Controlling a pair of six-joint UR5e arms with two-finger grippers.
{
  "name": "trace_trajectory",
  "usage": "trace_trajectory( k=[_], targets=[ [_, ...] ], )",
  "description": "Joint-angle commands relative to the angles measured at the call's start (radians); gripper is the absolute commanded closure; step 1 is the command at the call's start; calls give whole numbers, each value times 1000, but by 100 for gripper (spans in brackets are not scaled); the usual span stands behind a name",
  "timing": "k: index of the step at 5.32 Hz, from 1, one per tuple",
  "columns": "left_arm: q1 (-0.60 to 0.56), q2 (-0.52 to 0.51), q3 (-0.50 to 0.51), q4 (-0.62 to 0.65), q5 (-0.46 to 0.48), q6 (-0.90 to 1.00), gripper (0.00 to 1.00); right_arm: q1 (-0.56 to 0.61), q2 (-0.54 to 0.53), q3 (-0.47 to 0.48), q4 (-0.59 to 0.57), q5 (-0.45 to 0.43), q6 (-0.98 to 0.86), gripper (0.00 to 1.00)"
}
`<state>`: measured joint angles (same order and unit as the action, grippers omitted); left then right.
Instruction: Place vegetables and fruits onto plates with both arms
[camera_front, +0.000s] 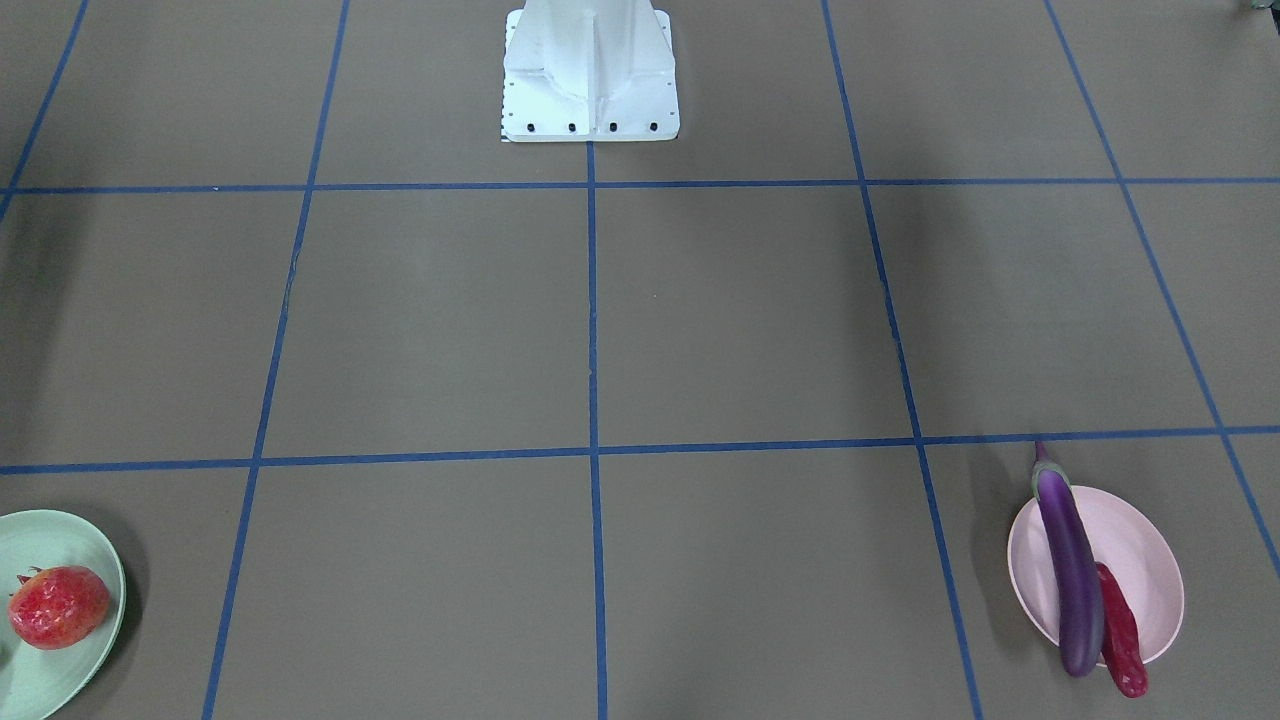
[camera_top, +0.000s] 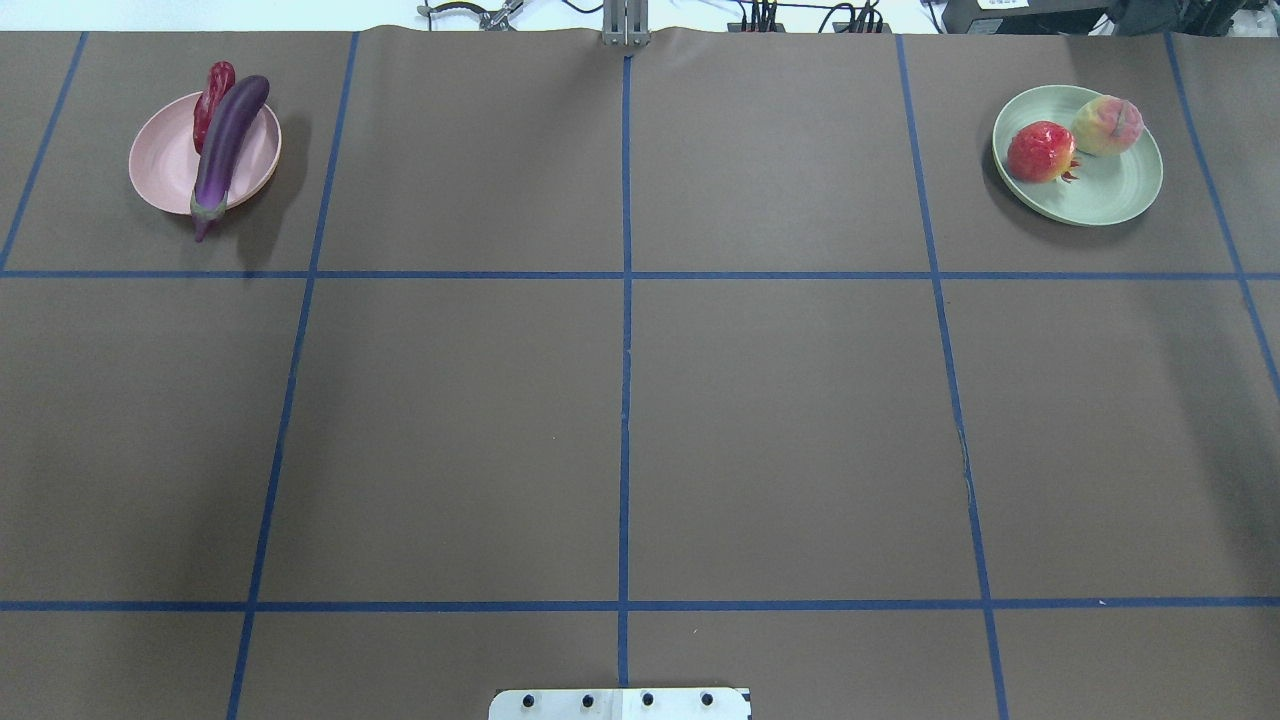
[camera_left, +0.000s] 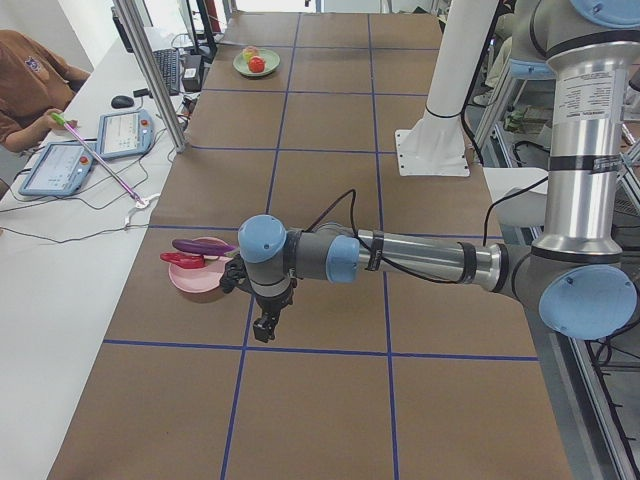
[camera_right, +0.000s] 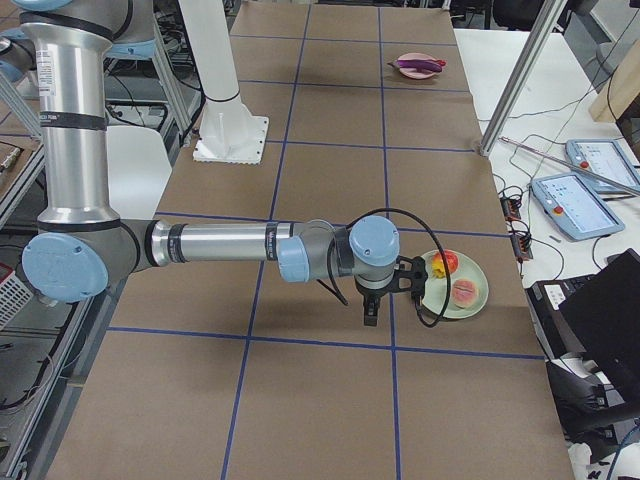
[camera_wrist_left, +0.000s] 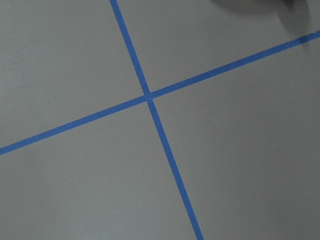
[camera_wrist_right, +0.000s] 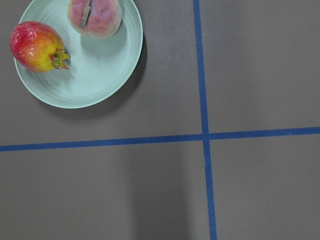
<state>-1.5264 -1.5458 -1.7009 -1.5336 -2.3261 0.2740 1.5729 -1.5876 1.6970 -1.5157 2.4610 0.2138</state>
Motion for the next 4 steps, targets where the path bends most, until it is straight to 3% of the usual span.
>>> trace_trajectory(
  k=[1, 2, 4],
  targets=[
    [-3, 0, 0, 12, 1, 1, 0, -20, 1, 148, -239, -65, -51, 0],
    [-11, 0, -2, 13, 1, 1, 0, 16, -5, 124, -317, -60, -261, 0],
    [-12, 0, 7, 13, 1, 1, 0, 35, -25, 84, -314, -54, -310, 0]
  ],
)
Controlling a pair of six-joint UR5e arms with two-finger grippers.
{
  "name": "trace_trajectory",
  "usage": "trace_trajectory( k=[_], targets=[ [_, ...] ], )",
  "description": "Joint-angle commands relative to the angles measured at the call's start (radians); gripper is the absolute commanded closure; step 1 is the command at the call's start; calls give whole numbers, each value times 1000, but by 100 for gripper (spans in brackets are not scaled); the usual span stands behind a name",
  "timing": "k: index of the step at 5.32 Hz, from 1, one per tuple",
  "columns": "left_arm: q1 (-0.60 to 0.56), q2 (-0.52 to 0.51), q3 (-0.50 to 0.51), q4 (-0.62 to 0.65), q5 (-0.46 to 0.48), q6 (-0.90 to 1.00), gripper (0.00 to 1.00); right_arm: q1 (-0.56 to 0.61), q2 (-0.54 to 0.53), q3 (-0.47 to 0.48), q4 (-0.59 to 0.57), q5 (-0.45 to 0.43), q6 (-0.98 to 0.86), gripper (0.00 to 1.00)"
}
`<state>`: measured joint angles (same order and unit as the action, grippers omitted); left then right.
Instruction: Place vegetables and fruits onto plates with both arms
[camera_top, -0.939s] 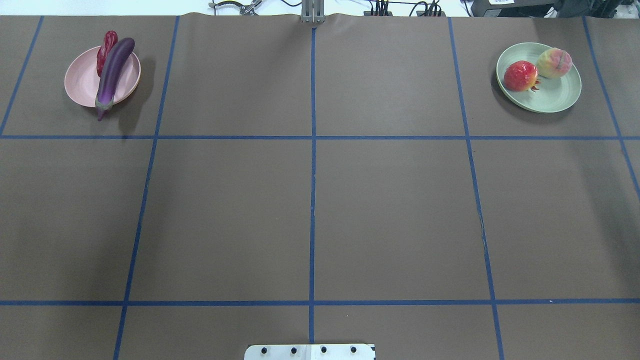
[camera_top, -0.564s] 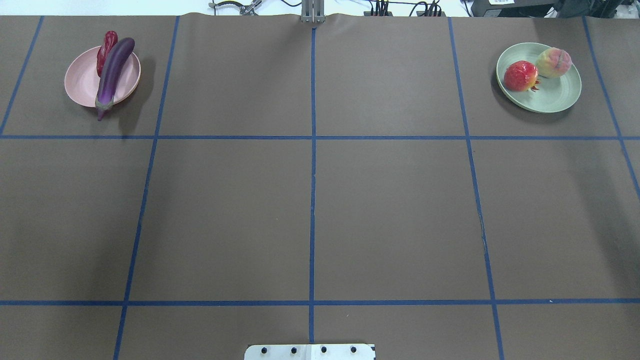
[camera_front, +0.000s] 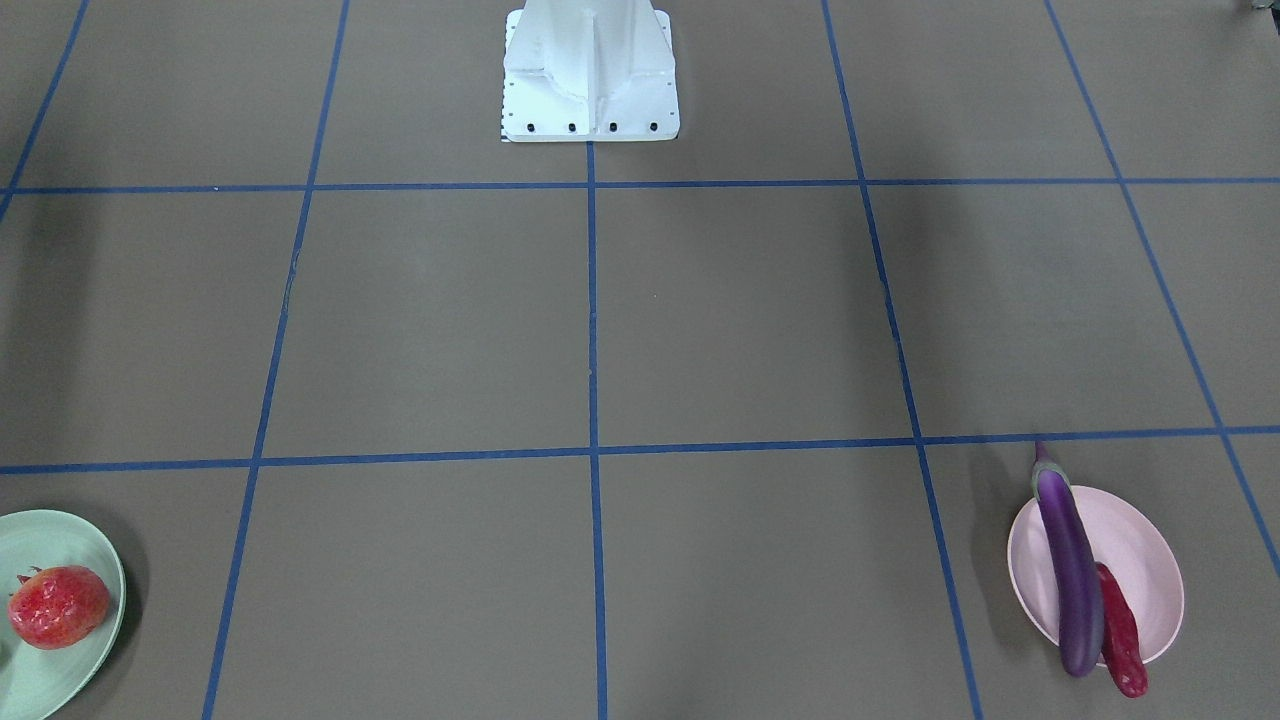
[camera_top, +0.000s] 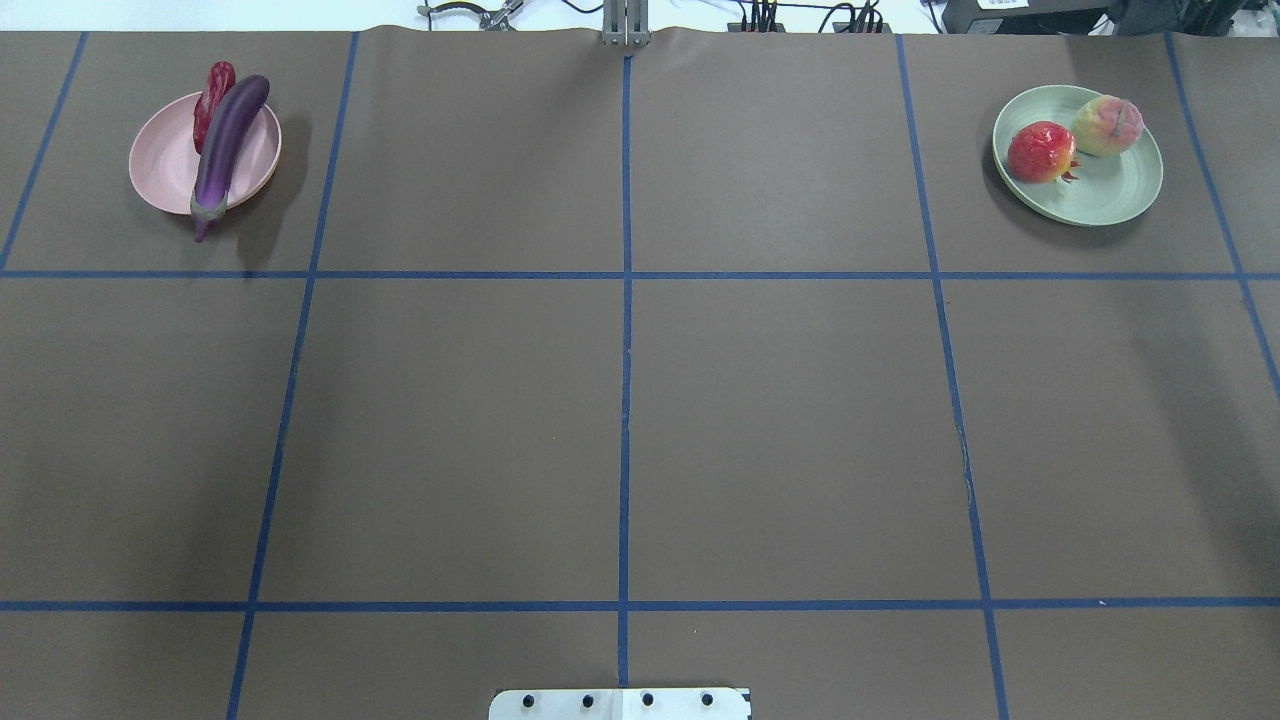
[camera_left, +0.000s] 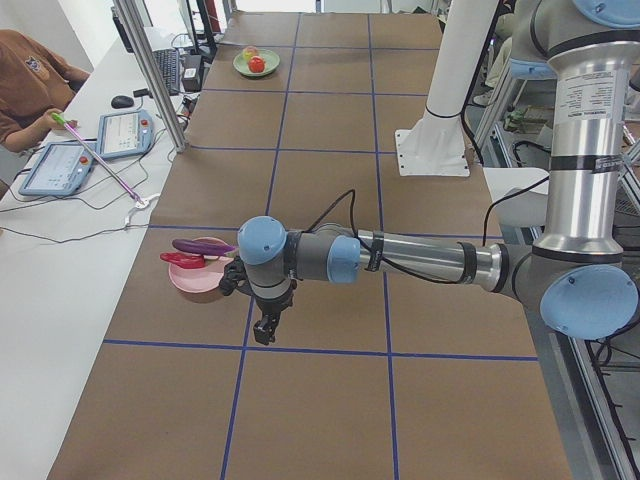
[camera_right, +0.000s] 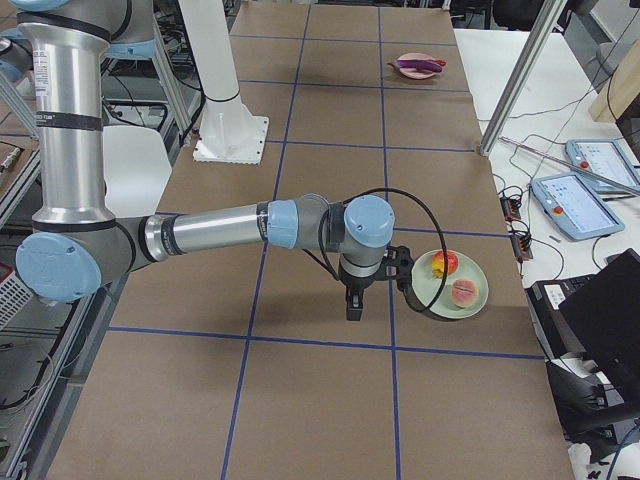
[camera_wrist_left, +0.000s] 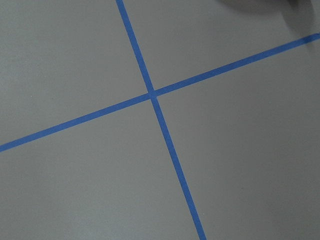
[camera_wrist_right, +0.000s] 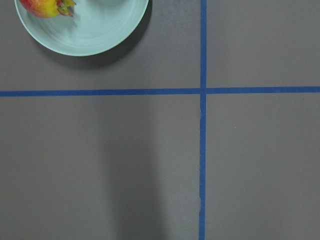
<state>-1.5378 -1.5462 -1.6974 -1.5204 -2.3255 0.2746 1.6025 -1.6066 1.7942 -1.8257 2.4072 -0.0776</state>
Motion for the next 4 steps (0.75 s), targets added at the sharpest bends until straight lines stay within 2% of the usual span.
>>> trace_trajectory(
  k=[1, 3, 4],
  targets=[
    [-1, 0, 18, 0, 2, 0, 0, 5, -7, -41, 52, -2, -24, 0],
    [-13, -2, 18, 18, 2, 0, 0, 5, 0, -41, 83, -2, -10, 0],
    [-36, -6, -5, 79, 0, 0, 0, 5, 1, -35, 83, 1, -8, 0]
  ],
)
